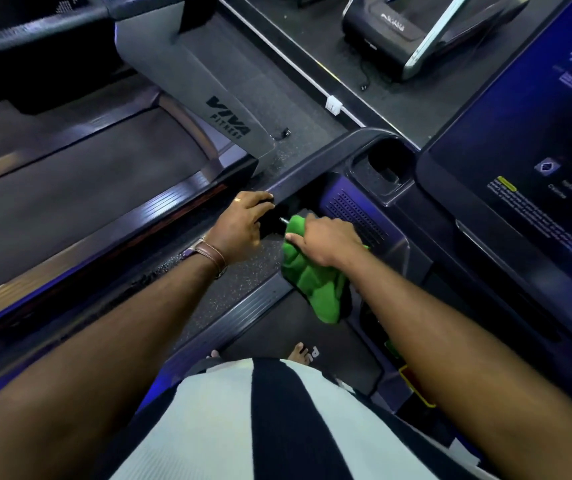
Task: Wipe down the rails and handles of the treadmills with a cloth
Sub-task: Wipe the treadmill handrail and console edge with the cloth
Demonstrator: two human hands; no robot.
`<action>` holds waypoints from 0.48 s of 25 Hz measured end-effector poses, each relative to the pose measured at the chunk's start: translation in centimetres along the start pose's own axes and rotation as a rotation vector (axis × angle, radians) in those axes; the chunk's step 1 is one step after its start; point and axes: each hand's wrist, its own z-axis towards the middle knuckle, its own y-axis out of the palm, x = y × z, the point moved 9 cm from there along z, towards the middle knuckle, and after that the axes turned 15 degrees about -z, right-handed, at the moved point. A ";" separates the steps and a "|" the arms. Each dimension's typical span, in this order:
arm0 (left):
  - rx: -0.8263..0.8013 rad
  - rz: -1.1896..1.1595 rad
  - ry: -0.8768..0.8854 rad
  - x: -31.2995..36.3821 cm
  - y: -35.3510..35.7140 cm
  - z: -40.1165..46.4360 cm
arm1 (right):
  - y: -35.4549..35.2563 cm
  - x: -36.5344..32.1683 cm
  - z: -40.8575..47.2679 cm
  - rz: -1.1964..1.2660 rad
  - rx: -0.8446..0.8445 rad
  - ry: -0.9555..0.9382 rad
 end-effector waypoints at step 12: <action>-0.008 0.159 -0.023 0.2 1.4 -0.5 | 1.6 1.8 -5.6 -0.194 0.101 -0.074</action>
